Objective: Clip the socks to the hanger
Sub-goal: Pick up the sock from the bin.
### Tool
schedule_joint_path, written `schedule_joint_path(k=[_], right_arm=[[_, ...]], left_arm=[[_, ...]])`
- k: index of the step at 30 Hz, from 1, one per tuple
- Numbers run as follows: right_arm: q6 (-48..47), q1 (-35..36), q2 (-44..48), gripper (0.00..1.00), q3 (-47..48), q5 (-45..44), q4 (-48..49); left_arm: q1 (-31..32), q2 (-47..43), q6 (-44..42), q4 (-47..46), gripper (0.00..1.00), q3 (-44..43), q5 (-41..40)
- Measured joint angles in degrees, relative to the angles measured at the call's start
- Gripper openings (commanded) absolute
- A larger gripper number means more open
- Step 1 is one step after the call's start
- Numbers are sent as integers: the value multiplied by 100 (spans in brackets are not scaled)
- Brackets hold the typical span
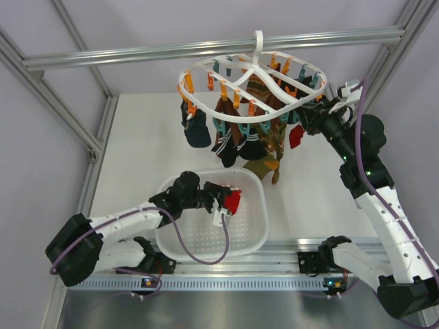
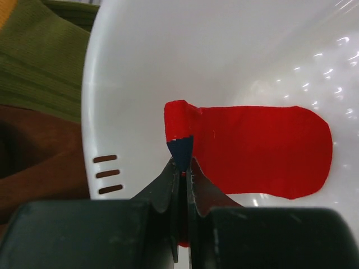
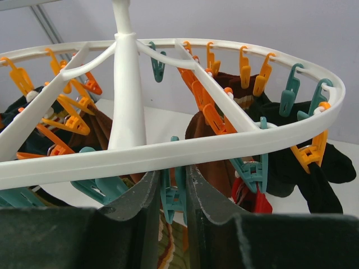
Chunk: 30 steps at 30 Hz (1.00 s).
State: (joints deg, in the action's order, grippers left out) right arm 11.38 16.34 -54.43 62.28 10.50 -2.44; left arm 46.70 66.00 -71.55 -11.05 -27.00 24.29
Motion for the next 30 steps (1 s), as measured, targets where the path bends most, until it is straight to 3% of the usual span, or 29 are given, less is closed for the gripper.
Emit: schedule_joint_path(k=[11,23,30], right_arm=[[-46,0,0,0,-2,-15,2],[-79,0,-2,0,-2,-33,4],[-85,0,-11,0,-2,-35,7]], left_arm=[[-584,199,-1421,-46,1,535,1029],[-595,-592,-2216,1198,43,883,1502],[-621,-833,-2308,2549,43,671,1515]])
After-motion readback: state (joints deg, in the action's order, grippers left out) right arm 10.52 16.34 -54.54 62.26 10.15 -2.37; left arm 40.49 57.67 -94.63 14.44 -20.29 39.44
